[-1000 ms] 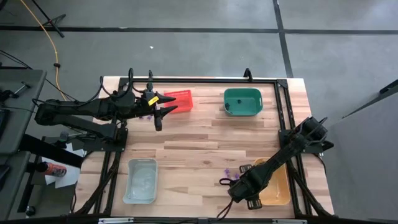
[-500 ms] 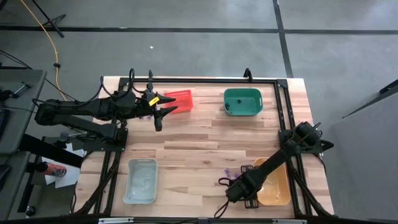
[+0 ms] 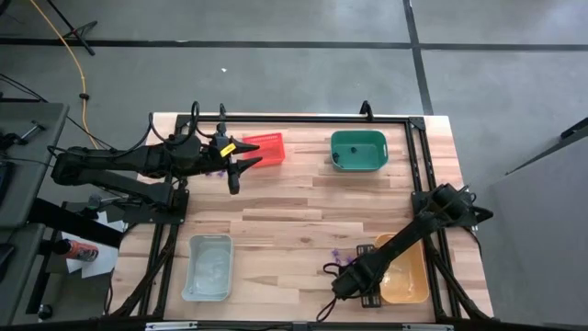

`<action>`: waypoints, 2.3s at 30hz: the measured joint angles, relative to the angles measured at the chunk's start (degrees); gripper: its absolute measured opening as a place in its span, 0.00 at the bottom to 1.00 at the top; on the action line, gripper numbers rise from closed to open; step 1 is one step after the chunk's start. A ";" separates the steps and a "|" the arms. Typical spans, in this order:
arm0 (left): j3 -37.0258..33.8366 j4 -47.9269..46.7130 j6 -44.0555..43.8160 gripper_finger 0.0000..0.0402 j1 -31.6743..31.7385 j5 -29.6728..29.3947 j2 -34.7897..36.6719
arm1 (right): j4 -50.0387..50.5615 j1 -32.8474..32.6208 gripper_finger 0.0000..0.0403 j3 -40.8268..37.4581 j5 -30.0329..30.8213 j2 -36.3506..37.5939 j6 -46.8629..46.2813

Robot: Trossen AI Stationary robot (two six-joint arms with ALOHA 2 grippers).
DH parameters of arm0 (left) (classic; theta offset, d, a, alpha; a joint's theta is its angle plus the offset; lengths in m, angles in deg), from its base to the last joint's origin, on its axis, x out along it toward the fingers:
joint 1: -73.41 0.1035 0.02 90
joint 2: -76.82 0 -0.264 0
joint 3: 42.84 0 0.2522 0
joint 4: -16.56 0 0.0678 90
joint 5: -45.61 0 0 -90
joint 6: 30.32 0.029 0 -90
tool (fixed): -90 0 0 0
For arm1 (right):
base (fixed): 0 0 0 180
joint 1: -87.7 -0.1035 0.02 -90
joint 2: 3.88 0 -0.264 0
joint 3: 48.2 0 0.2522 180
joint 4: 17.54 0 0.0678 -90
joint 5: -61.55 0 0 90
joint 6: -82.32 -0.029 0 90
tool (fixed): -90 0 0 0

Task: Sort Halloween decoration
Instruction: Put the white bone toy into the yellow bin

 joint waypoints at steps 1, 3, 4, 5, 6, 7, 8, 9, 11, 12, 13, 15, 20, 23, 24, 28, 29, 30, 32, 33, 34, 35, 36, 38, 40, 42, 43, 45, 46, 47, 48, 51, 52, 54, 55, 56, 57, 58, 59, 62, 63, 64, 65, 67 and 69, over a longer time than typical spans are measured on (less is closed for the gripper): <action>0.00 -0.04 0.00 0.34 0.00 0.00 0.01 | 0.14 0.01 0.42 0.00 -0.26 -0.22 0.06; 0.00 -0.28 0.00 0.34 0.00 0.00 -0.01 | 0.17 0.04 0.42 0.13 -0.53 -0.67 -0.19; 0.00 -0.43 0.00 0.34 0.00 0.00 -0.01 | 0.18 0.07 0.42 0.14 -0.56 -0.74 -0.22; 0.00 -0.56 0.00 0.34 0.00 -0.01 -0.01 | 0.17 0.07 0.42 0.15 -0.60 -0.77 -0.16; 0.00 -0.68 0.00 0.34 0.00 -0.01 -0.01 | 0.17 0.07 0.42 0.15 -0.59 -0.80 -0.16; 0.00 -0.81 0.00 0.34 0.00 -0.02 -0.01 | 0.17 0.07 0.42 0.15 -0.60 -0.80 -0.16; 0.00 -0.85 0.00 0.34 0.00 -0.01 -0.01 | 0.17 0.07 0.42 0.15 -0.62 -0.82 -0.07; 0.00 -0.94 0.00 0.34 0.00 0.00 -0.01 | 0.19 0.07 0.42 0.15 -0.71 -0.82 0.15; 0.00 -1.03 0.00 0.34 0.00 0.00 -0.01 | 0.25 0.07 0.41 0.15 -0.75 -0.84 0.74; 0.00 -1.07 0.00 0.34 0.00 -0.01 -0.01 | 0.31 0.07 0.40 0.15 -0.75 -0.84 1.16; 0.00 -1.09 0.00 0.34 0.00 -0.02 -0.01 | 0.36 0.07 0.38 0.13 -0.74 -0.86 1.33; 0.00 -1.11 0.00 0.34 0.00 0.00 -0.01 | 0.54 0.07 0.34 0.13 -0.66 -0.86 1.39; 0.00 -1.14 -0.02 0.34 0.00 -0.02 -0.01 | 0.81 0.07 0.19 0.07 0.49 -0.90 1.38; 0.00 -1.16 -0.02 0.34 0.00 0.00 -0.01 | 0.83 0.56 0.11 0.03 0.43 -0.93 1.25; 0.00 -1.16 -0.02 0.34 0.00 0.00 -0.01 | 0.75 0.67 0.08 0.02 0.19 -0.97 1.25; 0.00 -1.18 -0.73 0.34 0.00 -0.02 -0.01 | 0.74 0.91 0.02 0.02 -0.09 -0.97 1.37; 0.00 -1.18 -1.06 0.34 0.00 0.00 -0.01 | 0.74 1.05 0.02 0.02 -0.32 -0.97 1.37; 0.00 -1.19 -1.09 0.34 0.02 -0.02 -0.01 | 0.72 1.07 0.02 0.02 -0.36 -0.97 1.37; 0.00 -1.21 -1.09 0.34 0.00 -0.02 -0.01 | 0.65 0.99 0.03 0.02 -0.23 -0.97 1.39; 0.00 -1.20 -1.09 0.34 0.00 -0.02 -0.01 | 0.65 1.01 0.03 0.02 -0.23 -0.97 1.39; 0.00 -1.22 -1.09 0.34 0.00 -0.02 -0.01 | 0.63 1.03 0.03 0.02 -0.23 -0.97 1.39; 0.00 -1.21 -1.09 0.34 0.00 -0.01 -0.01 | 0.62 1.01 0.03 0.02 -0.22 -0.97 1.39; 0.00 -1.21 -1.09 0.34 0.00 -0.02 -0.01 | 0.61 1.01 0.02 0.02 -0.19 -0.97 1.39; 0.00 -1.21 -1.09 0.34 0.00 0.00 -0.01 | 0.61 1.03 0.02 0.02 -0.23 -0.97 1.37; 0.00 -1.20 -1.09 0.34 0.00 -0.02 -0.01 | 0.61 1.03 0.01 0.02 -0.21 -0.97 1.37; 0.00 -1.20 -1.09 0.34 0.00 0.00 -0.01 | 0.58 1.03 0.01 0.02 -0.21 -0.97 1.37; 0.00 -1.20 -1.09 0.34 0.00 -0.02 -0.01 | 0.58 1.03 0.01 0.02 -0.21 -0.97 1.36; 0.00 -1.21 -1.09 0.34 0.00 -0.02 -0.01 | 0.58 1.03 0.01 0.02 -0.21 -0.97 1.26; 0.00 -1.20 -1.09 0.34 0.00 -0.02 -0.01 | 0.56 1.03 0.01 0.02 -0.24 -0.97 1.33; 0.00 -1.20 -1.09 0.34 0.00 -0.02 -0.01 | 0.56 1.03 0.01 0.02 -0.30 -0.97 1.37; 0.00 -1.21 -1.09 0.34 0.00 -0.01 -0.01 | 0.56 1.03 0.01 0.02 -0.34 -0.97 1.36; 0.00 -1.20 -1.09 0.34 0.00 0.00 -0.01 | 0.36 1.00 0.01 -0.05 0.05 -0.63 1.91; 0.00 -1.20 -1.09 0.34 0.00 -0.02 -0.01 | 0.11 0.98 0.01 -0.11 0.48 -0.34 2.42; 0.00 -1.20 -1.09 0.34 0.00 -0.02 -0.01 | -1.57 0.95 0.00 -0.13 3.01 0.57 3.50; 0.00 -1.20 -1.09 0.34 0.00 -0.02 -0.01 | -2.13 0.92 0.00 -0.11 4.42 1.14 4.02; 0.00 -1.20 -1.09 0.34 0.00 -0.02 -0.01 | -2.48 0.93 0.00 -0.11 5.82 1.73 4.64; 0.00 -1.20 -1.09 0.34 0.00 -0.02 -0.01 | -2.78 1.03 0.00 -0.11 7.21 2.44 5.06; 0.00 -1.20 -1.09 0.34 0.00 -0.02 -0.01 | -3.17 1.12 0.00 -0.13 8.67 3.16 5.43; 0.00 -1.20 -1.09 0.34 0.00 -0.02 -0.01 | -4.13 1.24 0.00 -0.13 10.13 3.88 5.92; 0.00 -1.20 -1.09 0.34 0.00 -0.02 -0.01 | -5.52 1.80 0.00 -0.09 13.96 6.01 6.59; 0.00 -1.20 -1.09 0.34 0.00 -0.02 -0.01 | -5.87 2.02 0.00 -0.09 15.36 6.72 6.77; 0.00 -1.20 -1.09 0.34 0.00 -0.01 -0.01 | -6.01 2.30 0.00 -0.09 16.60 7.55 6.81; 0.00 -1.20 -1.09 0.34 0.00 -0.02 -0.01 | -5.85 2.60 0.00 -0.09 17.75 8.51 6.75; 0.00 -1.20 -1.09 0.34 0.00 -0.01 -0.01 | -5.62 3.26 0.00 -0.09 20.01 10.53 5.96; 0.00 -1.20 -1.09 0.34 0.00 -0.01 -0.01 | -5.51 3.70 0.00 -0.07 21.99 12.25 4.62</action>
